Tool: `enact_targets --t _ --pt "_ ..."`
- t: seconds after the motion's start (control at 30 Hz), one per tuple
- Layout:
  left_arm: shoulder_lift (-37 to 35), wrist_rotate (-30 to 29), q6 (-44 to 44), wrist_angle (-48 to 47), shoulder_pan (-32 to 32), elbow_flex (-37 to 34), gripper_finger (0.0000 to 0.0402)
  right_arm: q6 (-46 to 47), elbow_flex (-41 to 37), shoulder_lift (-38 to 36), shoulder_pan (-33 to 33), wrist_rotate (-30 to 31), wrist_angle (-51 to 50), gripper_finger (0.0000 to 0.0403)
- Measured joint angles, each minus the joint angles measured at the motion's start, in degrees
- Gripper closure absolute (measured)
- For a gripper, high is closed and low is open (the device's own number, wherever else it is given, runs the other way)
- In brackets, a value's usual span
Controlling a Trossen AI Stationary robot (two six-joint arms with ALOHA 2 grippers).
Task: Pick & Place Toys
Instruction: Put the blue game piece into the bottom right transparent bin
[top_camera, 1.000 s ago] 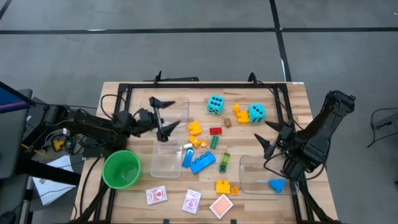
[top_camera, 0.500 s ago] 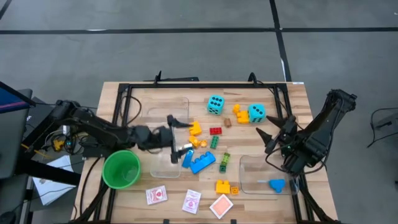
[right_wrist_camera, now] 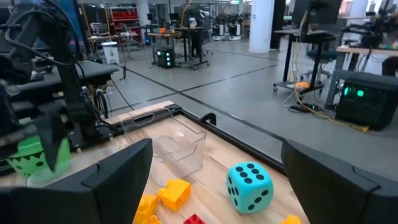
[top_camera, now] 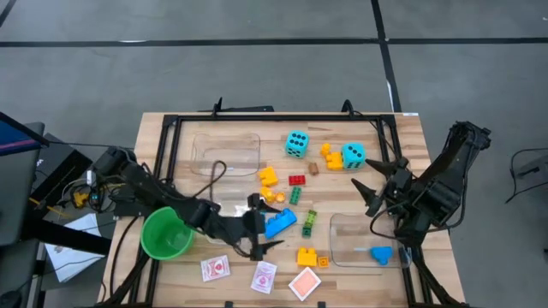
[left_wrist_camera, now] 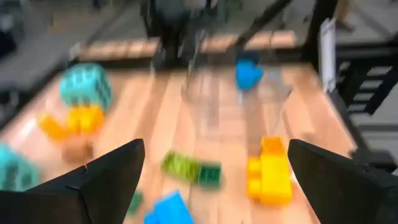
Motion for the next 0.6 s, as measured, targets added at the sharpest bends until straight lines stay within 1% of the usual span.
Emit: enact_targets --t 0.13,0.2,0.43,0.6 --pt "4.3 0.8 -8.1 -5.8 1.4 1.6 0.0009 -5.9 0.0 -0.1 0.0 0.2 4.8 0.0055" --pt "6.6 3.2 -10.0 -5.7 2.3 1.8 0.0009 -7.4 0.0 -0.1 0.0 0.2 6.0 0.0055" --pt "12.4 7.8 -16.2 -7.3 4.8 2.0 0.0009 -12.2 0.0 0.0 1.0 -0.1 10.1 0.0055" --pt "15.2 7.7 -18.7 -6.9 5.9 1.9 0.0009 -16.3 0.0 0.0 2.6 -0.1 13.0 0.0055"
